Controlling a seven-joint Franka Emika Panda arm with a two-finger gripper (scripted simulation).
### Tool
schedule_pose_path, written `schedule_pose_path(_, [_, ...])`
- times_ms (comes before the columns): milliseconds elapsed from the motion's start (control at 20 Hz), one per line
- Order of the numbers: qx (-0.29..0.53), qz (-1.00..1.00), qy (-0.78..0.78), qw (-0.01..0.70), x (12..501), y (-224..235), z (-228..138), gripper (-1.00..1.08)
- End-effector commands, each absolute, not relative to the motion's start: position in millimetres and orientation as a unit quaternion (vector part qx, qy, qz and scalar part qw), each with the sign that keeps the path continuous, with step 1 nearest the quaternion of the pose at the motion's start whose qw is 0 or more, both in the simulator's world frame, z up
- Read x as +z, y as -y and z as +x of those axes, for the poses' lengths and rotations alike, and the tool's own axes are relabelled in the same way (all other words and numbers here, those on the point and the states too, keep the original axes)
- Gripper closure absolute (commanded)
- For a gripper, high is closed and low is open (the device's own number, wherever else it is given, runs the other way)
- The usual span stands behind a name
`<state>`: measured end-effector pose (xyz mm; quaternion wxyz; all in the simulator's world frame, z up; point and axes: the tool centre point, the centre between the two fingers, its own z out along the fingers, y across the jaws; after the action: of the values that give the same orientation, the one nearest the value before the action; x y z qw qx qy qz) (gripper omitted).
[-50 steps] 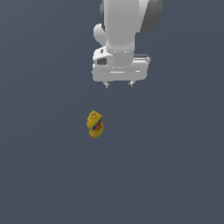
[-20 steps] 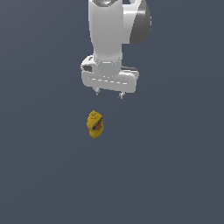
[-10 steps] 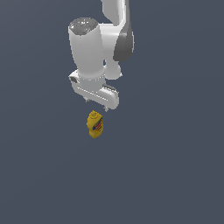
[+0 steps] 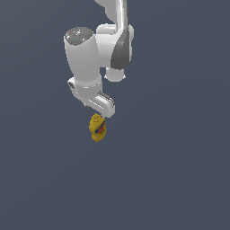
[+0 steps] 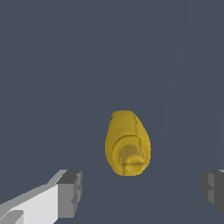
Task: Pick up the object and move it to a goal position.
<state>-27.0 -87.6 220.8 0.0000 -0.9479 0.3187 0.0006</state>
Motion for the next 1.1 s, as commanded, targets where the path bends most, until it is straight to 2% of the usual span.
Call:
schedule_pose_path(0, [0.0,-0.948,-0.319,0.0,220.7,87.4,-26.9,-0.92])
schedule_pose_path(850, [0.0,-0.947,-0.321,0.0,170.4,88.1,-26.7,-0.92])
schedule_pose_path(900, [0.0,-0.947,-0.321,0.0,170.4,88.1,-26.7,1.08])
schedule_pose_path(1050, [0.0,-0.947,-0.321,0.0,170.4,88.1,-26.7,1.08])
